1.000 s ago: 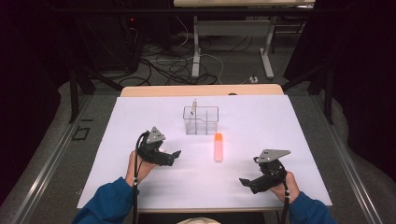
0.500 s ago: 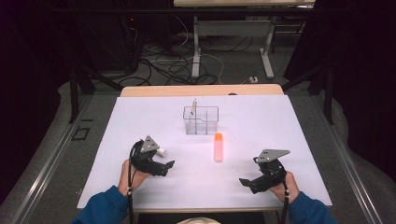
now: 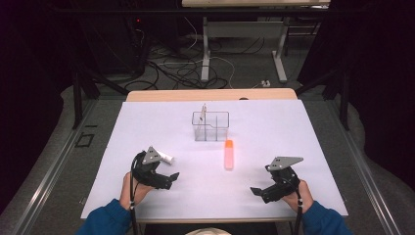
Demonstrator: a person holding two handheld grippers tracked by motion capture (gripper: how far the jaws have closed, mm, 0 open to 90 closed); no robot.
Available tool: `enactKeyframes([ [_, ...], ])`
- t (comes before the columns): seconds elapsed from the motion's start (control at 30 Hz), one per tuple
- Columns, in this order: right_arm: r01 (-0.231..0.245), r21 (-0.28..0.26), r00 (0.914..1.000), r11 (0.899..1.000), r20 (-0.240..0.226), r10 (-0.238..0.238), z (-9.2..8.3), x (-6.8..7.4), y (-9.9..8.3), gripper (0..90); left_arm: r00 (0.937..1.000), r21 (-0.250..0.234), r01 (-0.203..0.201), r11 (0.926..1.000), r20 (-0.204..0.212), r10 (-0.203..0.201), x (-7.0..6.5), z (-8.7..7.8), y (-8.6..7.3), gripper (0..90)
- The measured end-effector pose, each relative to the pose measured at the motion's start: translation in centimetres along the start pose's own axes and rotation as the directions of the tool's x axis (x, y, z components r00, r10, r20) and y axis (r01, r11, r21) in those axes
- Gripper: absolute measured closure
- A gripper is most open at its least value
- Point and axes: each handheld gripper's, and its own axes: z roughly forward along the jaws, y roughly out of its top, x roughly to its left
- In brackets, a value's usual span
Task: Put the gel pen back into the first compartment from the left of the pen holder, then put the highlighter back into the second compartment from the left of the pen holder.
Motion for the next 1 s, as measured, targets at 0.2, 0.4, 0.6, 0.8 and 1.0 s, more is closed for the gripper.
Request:
enactKeyframes([
  [0.2, -0.001, 0.011, 1.0, 1.0, -0.002, 0.001, -0.05, -0.01, 0.01, 0.6, 1.0, 0.006, 0.0, 1.0, 0.0, 0.0, -0.09, -0.14, -0.31, 0.0],
  [0.4, 0.0, 0.011, 1.0, 1.0, -0.001, 0.0, -0.03, -0.02, 0.0, 0.5, 1.0, 0.009, -0.003, 1.0, -0.005, 0.003, -0.11, -0.15, -0.49, 0.0],
  [0.6, 0.0, 0.012, 1.0, 1.0, -0.002, 0.0, 0.01, -0.03, 0.0, 0.6, 1.0, 0.006, 0.004, 1.0, -0.003, -0.004, -0.23, -0.2, -0.64, 0.0],
  [0.8, 0.0, 0.011, 1.0, 1.0, -0.004, 0.0, 0.02, -0.03, -0.01, 0.6, 1.0, 0.018, -0.006, 0.9998, -0.003, 0.006, -0.26, -0.27, -0.64, 0.0],
  [1.0, -0.001, 0.008, 1.0, 1.0, -0.002, 0.001, 0.0, 0.01, 0.01, 0.4, 0.9999, 0.01, -0.005, 0.9999, -0.009, 0.005, -0.35, -0.31, -0.65, 0.0],
])
